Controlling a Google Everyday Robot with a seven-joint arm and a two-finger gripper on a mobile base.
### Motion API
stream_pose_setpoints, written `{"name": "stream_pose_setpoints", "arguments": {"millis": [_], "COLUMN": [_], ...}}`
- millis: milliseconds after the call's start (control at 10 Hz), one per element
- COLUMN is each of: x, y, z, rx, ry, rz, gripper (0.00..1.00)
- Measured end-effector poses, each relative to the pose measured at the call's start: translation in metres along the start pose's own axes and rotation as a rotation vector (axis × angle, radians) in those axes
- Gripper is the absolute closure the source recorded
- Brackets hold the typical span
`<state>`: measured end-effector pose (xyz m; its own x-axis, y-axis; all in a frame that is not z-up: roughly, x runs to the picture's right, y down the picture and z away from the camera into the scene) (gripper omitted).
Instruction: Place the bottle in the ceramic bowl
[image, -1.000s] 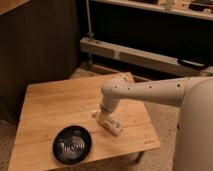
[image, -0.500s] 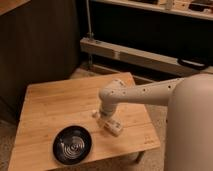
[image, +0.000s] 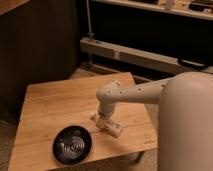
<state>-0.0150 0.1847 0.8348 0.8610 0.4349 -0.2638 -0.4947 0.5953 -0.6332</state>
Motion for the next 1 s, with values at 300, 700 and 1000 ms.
{"name": "stream_pose_setpoints", "arguments": {"millis": [300, 700, 1000], "x": [-0.009, -0.046, -0.097], "y": [0.006, 0.019, 0.054], "z": [0.002, -0.058, -0.123], "rx": [-0.058, -0.161, -0.32], "ry": [-0.006, -0.238, -0.54], "rz": [0.014, 0.046, 0.071], "gripper": [0.93, 1.0, 1.0]}}
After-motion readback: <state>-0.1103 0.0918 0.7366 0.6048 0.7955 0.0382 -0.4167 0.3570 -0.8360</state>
